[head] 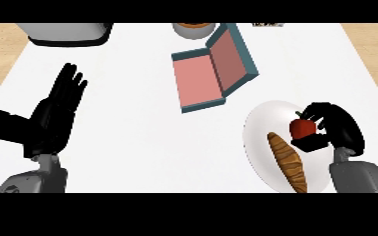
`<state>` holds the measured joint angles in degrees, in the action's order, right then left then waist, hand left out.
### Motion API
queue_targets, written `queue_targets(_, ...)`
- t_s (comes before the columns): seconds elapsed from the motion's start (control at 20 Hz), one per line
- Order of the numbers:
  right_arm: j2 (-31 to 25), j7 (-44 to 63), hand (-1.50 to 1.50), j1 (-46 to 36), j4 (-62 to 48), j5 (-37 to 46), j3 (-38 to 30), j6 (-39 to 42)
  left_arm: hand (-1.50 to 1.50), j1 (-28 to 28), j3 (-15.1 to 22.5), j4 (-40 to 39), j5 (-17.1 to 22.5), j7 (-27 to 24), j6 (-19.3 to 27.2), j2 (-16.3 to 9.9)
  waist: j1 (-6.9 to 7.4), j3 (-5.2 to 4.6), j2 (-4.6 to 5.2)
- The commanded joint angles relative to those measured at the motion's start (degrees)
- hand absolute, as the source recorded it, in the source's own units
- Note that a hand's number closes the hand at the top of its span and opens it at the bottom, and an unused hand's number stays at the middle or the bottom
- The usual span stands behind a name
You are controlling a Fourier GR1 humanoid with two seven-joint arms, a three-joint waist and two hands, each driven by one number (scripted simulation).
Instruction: Pick the bell pepper from the plate and place it in the cardboard box
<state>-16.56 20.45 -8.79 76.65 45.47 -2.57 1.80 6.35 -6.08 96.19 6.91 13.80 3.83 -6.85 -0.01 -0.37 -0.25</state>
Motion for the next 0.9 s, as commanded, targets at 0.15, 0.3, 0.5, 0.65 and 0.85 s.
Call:
queue_targets(0.15, 15.34, 9.5, 1.5, -8.33, 1.21, 13.89, 19.42, -1.37, 0.0, 1.1, 2.29, -1.59, -0.54, -0.92, -1.37, 0.85, 4.31, 0.06, 0.65)
queue_targets(0.3, 16.25, 10.23, 1.5, -15.07, -1.32, 12.86, 26.93, 1.07, 0.0, 2.88, 5.0, -1.0, -0.37, -0.62, -2.95, 1.7, 11.7, -0.02, 1.76)
queue_targets(0.5, 16.44, 18.55, 1.5, -24.94, -4.03, 12.83, 33.93, -0.02, 0.0, 4.6, 6.59, -2.01, -0.87, -0.27, -3.53, 2.18, 13.32, 0.15, 1.84)
queue_targets(0.65, 16.5, 23.94, 1.5, -31.93, -6.0, 11.57, 38.57, -1.14, 0.0, 6.17, 7.61, -2.78, -1.35, 0.52, -3.45, 2.66, 13.09, 0.22, 1.78)
queue_targets(0.85, 16.54, 29.99, 1.5, -40.92, -7.61, 8.53, 43.35, -0.03, 0.0, 7.57, 7.79, -4.2, -1.24, 0.69, -2.98, 3.6, 13.58, 0.09, 1.74)
